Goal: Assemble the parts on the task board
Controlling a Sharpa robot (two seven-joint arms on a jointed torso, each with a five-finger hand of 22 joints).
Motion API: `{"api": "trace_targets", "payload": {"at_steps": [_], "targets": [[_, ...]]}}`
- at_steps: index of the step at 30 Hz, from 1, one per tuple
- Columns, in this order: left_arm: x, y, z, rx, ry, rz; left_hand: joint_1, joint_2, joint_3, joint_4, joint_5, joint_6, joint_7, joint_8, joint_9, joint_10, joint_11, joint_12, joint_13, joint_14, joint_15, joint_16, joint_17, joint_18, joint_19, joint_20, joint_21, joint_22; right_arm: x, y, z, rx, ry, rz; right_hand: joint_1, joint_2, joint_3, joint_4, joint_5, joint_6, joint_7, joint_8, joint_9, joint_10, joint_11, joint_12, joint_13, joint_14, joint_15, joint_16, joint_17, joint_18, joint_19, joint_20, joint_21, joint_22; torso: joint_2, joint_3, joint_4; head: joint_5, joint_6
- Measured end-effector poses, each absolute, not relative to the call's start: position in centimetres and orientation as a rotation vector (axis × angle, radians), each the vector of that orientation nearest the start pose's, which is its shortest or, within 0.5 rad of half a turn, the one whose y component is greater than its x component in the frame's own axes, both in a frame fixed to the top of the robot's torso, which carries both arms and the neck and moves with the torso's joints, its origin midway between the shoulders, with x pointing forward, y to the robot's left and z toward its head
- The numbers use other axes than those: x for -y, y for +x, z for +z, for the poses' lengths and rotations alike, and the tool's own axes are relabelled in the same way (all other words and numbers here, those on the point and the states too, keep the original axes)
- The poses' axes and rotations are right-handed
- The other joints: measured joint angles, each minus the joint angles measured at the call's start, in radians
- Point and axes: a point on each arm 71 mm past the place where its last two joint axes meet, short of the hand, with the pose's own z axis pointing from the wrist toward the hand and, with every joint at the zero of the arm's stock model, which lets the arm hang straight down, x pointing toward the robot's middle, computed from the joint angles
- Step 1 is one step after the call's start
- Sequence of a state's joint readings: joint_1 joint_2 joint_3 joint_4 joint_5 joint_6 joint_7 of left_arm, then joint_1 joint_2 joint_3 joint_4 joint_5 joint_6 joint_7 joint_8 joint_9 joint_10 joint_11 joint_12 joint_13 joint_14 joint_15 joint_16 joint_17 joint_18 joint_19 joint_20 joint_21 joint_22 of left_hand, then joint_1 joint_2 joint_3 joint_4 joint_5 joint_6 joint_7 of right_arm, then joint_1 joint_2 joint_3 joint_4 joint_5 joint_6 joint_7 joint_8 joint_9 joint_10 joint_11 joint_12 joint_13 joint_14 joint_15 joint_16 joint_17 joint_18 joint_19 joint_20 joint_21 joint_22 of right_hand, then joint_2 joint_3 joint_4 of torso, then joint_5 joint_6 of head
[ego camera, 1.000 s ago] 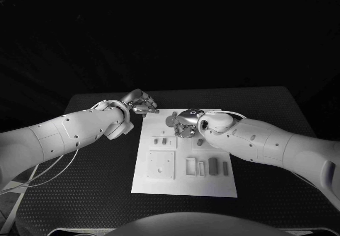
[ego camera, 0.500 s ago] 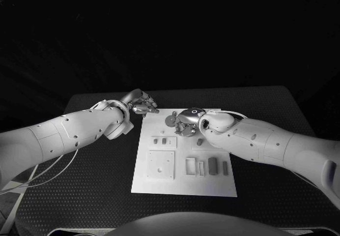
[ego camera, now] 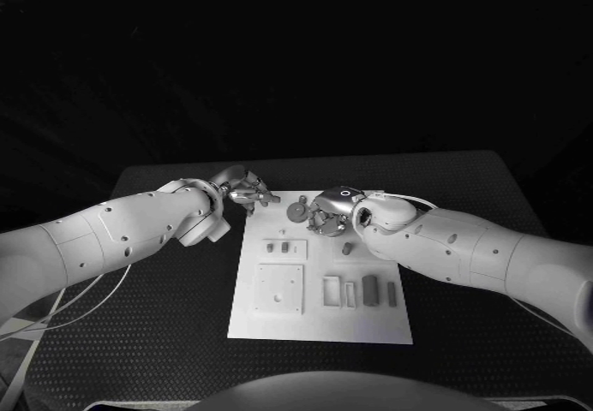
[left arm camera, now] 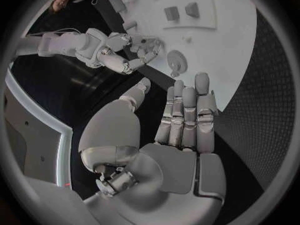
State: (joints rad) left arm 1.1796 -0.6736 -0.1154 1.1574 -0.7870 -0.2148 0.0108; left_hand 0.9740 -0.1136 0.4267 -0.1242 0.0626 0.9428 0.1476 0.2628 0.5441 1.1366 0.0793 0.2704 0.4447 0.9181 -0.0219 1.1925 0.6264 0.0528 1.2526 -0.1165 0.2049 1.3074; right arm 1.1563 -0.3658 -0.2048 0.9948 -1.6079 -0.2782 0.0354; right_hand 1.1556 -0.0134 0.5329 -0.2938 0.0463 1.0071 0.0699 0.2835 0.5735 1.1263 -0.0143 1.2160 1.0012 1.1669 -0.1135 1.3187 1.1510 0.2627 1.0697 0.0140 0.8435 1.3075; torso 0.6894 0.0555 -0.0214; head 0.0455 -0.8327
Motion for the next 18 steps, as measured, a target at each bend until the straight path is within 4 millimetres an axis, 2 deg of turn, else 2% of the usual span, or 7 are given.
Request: {"api": "trace_targets", "payload": {"at_steps": [3, 4, 6, 10, 18], "targets": [[-22.7, 53.0, -25.5, -1.961, -0.564, -0.845, 0.002, 0.002, 0.0, 0.0, 0.0, -0.002, 0.002, -0.001, -0.003, -0.007, -0.005, 0.012, 0.012, -0.002, -0.002, 0.0, 0.001, 0.0, -0.001, -0.001, 0.0, 0.0, 9.1, 52.1, -27.8, -1.736, -0.526, 0.6, 0.0, 0.0, 0.0, 0.0, 0.0, 0.0, 0.0, 0.0, 0.0, 0.0, 0.0, 0.0, 0.0, 0.001, 0.001, 0.0, -0.001, 0.0, 0.0, 0.0, 0.0, 0.0, 0.0, 0.0, 0.0, 0.0, 0.001], [-22.7, 53.0, -25.5, -1.976, -0.588, -0.849, 0.01, 0.011, 0.008, -0.008, 0.0, -0.011, 0.008, -0.008, -0.006, -0.025, -0.004, 0.015, 0.014, -0.002, -0.001, 0.0, 0.001, 0.0, -0.004, -0.004, 0.0, 0.0, 9.1, 52.1, -27.7, -1.73, -0.522, 0.605, 0.0, 0.0, 0.0, 0.0, 0.0, 0.0, 0.0, 0.0, 0.0, 0.0, 0.0, 0.0, 0.0, 0.002, 0.001, 0.0, -0.001, 0.0, 0.0, 0.0, 0.0, 0.0, 0.0, 0.0, -0.0001, 0.0, 0.002], [-22.6, 53.0, -25.7, -2.003, -0.64, -0.859, 0.019, 0.02, 0.016, -0.023, 0.0, -0.034, 0.016, -0.022, -0.013, -0.056, -0.001, -0.005, 0.006, -0.013, 0.01, -0.007, -0.002, -0.001, -0.014, -0.001, 0.0, 0.0, 9.1, 52.1, -27.2, -1.718, -0.511, 0.615, 0.0, 0.0, 0.0, 0.0, 0.0, 0.001, 0.0, 0.0, 0.0, 0.001, 0.001, 0.0, 0.0, 0.004, -0.001, 0.0, -0.001, 0.0, 0.001, 0.0, 0.0, 0.0, 0.0, 0.0, -0.0002, 0.0, 0.003], [-22.5, 52.9, -25.9, -2.037, -0.706, -0.872, 0.032, 0.012, 0.028, -0.044, 0.0, -0.072, 0.021, -0.04, -0.028, -0.074, 0.014, -0.031, -0.016, -0.014, 0.015, -0.019, -0.01, -0.001, -0.022, 0.004, 0.0, 0.0, 9.0, 52.1, -26.5, -1.699, -0.493, 0.631, 0.0, 0.0, 0.0, 0.0, 0.0, 0.005, 0.001, 0.0, 0.0, 0.002, 0.001, 0.0, 0.0, 0.005, -0.002, 0.0, -0.002, -0.001, 0.004, -0.004, 0.0, 0.0, 0.0, 0.0001, -0.0003, -0.002, 0.005], [-21.8, 52.5, -26.1, -2.096, -0.791, -0.914, 0.032, 0.012, 0.039, -0.06, 0.0, -0.077, 0.023, -0.037, -0.039, -0.065, 0.033, -0.099, -0.067, -0.002, 0.028, -0.036, -0.021, -0.001, -0.011, 0.015, -0.006, 0.0, 8.7, 52.0, -25.3, -1.665, -0.458, 0.67, 0.0, 0.0, 0.0, 0.0, 0.0, 0.005, 0.001, 0.0, 0.001, 0.005, -0.002, 0.0, 0.0, 0.007, 0.0, 0.004, -0.003, -0.001, 0.004, -0.004, 0.0, 0.0, 0.0, 0.0001, 0.0011, -0.005, 0.01]]}}
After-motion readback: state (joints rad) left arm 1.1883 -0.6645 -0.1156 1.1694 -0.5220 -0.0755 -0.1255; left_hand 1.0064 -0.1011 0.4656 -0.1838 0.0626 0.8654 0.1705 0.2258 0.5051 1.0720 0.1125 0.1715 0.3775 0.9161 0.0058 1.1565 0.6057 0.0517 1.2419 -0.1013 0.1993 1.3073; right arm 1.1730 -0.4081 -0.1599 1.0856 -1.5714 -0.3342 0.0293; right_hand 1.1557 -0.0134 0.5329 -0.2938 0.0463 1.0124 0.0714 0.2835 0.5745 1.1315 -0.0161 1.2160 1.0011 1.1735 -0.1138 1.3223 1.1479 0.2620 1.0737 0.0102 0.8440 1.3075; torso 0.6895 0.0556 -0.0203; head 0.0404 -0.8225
